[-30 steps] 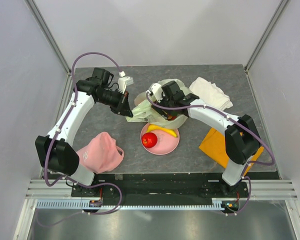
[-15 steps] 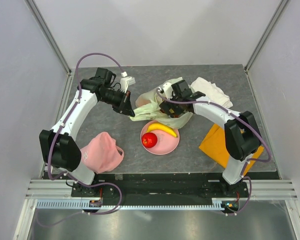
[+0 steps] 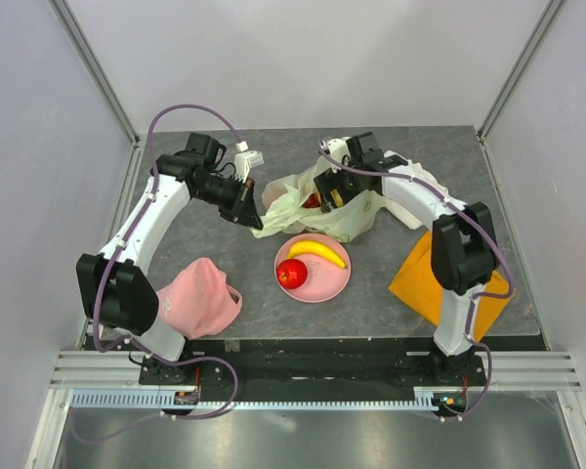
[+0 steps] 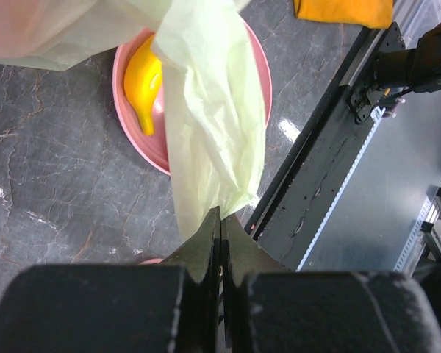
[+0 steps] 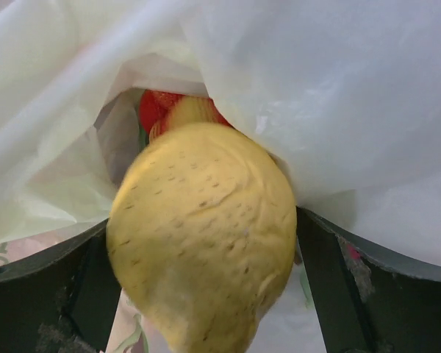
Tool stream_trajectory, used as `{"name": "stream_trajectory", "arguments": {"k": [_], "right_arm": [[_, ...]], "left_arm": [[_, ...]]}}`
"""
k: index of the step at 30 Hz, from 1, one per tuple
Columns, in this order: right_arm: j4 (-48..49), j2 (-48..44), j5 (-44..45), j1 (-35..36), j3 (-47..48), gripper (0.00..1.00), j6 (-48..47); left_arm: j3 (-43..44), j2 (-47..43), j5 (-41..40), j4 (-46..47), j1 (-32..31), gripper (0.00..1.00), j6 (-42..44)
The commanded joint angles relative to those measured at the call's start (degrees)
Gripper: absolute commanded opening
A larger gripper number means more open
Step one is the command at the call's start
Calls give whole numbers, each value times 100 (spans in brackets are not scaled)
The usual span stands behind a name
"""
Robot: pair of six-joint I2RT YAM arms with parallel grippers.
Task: Take the fake fruits out of the plastic bag
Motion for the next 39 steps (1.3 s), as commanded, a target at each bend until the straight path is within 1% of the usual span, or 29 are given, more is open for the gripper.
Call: {"name": "stream_trajectory", "arguments": {"k": [1, 4, 9, 15, 20, 24, 30, 36, 39], "right_arm": [[59, 592, -389, 26, 515, 98, 366], [42, 716, -670, 18, 709, 98, 489], [-28, 568, -899, -17, 614, 98, 569], [-432, -109, -899, -44, 341, 98, 297], [-547, -409, -1092, -123, 349, 98, 357], [-389, -251, -1031, -132, 376, 98, 568], [-275, 487, -1154, -88, 832, 98, 806], [-257, 743, -1321, 132, 1105, 98, 841], [-240, 691, -1242, 202, 1027, 91, 850]], "left_arm": [[132, -1, 155, -27, 18, 2, 16], [71, -62, 155, -79, 18, 2, 42], [-61, -194, -38, -141, 18, 2, 147], [-96, -265, -451, -141, 18, 1, 182], [-123, -273, -250, -141, 18, 2, 200], [-149, -282, -206, -132, 18, 2, 209], [-166, -335, -241, -141, 18, 2, 209], [-193, -353, -302, -141, 18, 2, 218], [-184, -335, -320, -141, 18, 2, 218]]}}
